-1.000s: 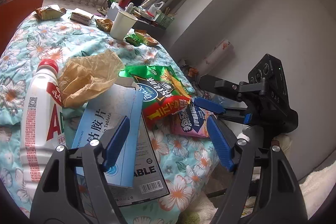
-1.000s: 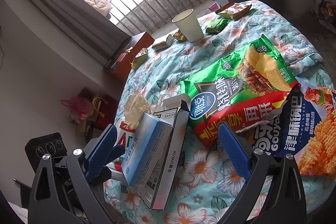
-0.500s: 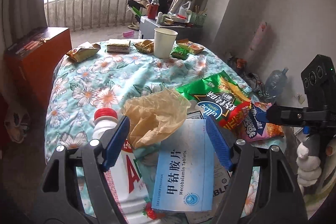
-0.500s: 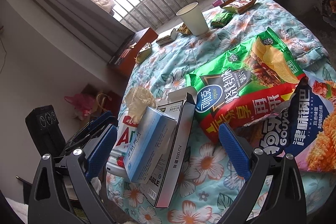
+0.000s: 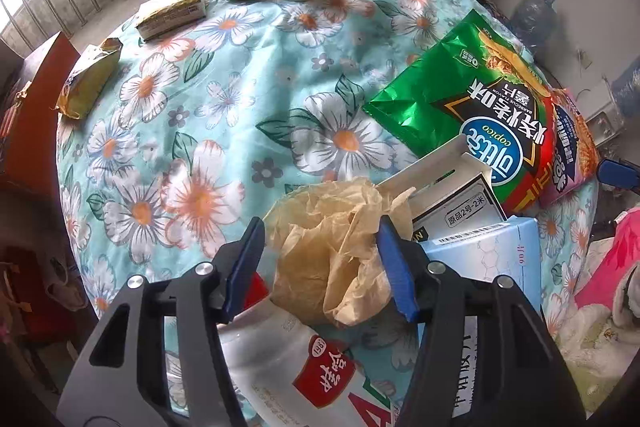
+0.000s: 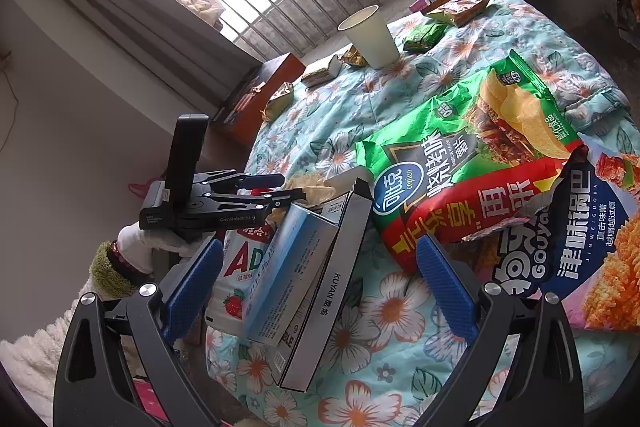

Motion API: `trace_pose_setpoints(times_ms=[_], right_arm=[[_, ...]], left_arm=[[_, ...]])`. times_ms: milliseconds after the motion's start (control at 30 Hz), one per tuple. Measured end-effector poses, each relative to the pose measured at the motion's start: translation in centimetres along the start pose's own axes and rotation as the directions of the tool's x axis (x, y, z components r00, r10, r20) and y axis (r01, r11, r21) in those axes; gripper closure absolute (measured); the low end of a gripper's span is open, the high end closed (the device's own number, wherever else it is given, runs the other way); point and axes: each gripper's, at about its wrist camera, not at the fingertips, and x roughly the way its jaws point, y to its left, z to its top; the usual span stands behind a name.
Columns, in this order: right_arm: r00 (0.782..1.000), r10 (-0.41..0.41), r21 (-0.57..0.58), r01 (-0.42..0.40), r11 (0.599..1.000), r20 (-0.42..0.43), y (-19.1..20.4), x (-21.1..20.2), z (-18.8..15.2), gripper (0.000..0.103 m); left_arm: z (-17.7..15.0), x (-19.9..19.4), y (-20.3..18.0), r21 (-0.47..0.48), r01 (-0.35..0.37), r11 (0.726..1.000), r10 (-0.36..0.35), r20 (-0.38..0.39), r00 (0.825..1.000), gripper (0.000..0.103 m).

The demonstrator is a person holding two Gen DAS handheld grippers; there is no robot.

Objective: Collect trash
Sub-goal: 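Grasp the tan crumpled paper with the left tool while the right grasps the blue medicine box, then lift the tan paper and blue medicine box up off the bed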

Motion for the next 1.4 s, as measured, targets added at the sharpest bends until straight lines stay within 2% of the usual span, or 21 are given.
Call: trace_pose_setpoints(times_ms=[33,100,233,300,400,500,567,667,733,800,900,1133,1300,1400], right_arm=[[1.0,0.0,0.001,0.0,1.0,0.001,0.0,-0.1,0.0,0.008],[1.0,0.0,0.004,0.0,1.0,0.003,-0.2,-0.2,0.0,0.008],[1.0,0.001,0.003,-0.001,1.0,0.004,-0.2,-0.4,0.0,0.008],[1.0,0.006,-0.003,-0.006,1.0,0.0,0.1,-0.3,0.1,0.008],[1.0,0.022,-0.014,-0.022,1.0,-0.005,0.7,-0.1,0.0,0.008],[0.999,0.038,-0.023,-0.038,0.999,-0.016,1.5,0.3,0.0,0.008],[0.998,0.053,-0.026,-0.054,0.998,-0.027,1.9,0.7,-0.1,0.008],[0.995,0.082,-0.021,-0.083,0.996,-0.055,2.6,1.7,-0.3,0.012],[0.992,0.093,-0.021,-0.095,0.995,-0.081,3.2,2.6,-0.4,0.016],[0.989,0.091,-0.023,-0.094,0.995,-0.114,3.6,3.6,-0.7,0.021],[0.985,0.077,-0.037,-0.083,0.996,-0.158,4.4,5.3,-1.1,0.026],[0.97,-0.034,-0.077,0.016,0.997,-0.24,4.9,9.0,-1.7,0.036],[0.96,-0.084,-0.11,0.057,0.992,-0.266,5.1,11.0,-1.8,0.043],[0.956,-0.1,-0.134,0.065,0.989,-0.277,5.5,12.0,-1.9,0.051]], left_arm=[[0.2,0.4,0.2,-0.015,0.008,1.0,-0.009,-0.023,1.0,0.06],[0.2,0.8,0.4,-0.043,0.046,0.998,-0.048,-0.039,0.998,0.073],[-0.6,0.9,0.4,-0.075,0.079,0.994,-0.081,-0.014,0.997,0.091],[-0.9,0.7,0.4,-0.088,0.076,0.993,-0.076,0.011,0.997,0.099],[-1.7,-0.7,0.8,-0.115,0.093,0.989,-0.083,0.091,0.992,0.101],[-2.5,-3.0,1.6,-0.167,0.137,0.976,-0.102,0.203,0.974,0.101],[-3.2,-5.0,2.1,-0.193,0.168,0.967,-0.106,0.295,0.95,0.101],[-4.0,-7.8,2.7,-0.221,0.22,0.95,-0.108,0.428,0.897,0.101],[-4.3,-8.6,2.7,-0.244,0.253,0.936,-0.106,0.491,0.865,0.102],[-5.1,-9.0,2.7,-0.263,0.284,0.922,-0.109,0.528,0.843,0.102],[-6.6,-8.3,2.2,-0.292,0.312,0.904,-0.112,0.543,0.832,0.101],[-8.9,-5.8,2.1,-0.362,0.406,0.839,-0.155,0.557,0.816,0.102],[-9.2,-5.1,2.3,-0.377,0.439,0.816,-0.171,0.567,0.806,0.101],[-9.4,-5.0,2.7,-0.383,0.472,0.794,-0.184,0.589,0.787,0.101]])
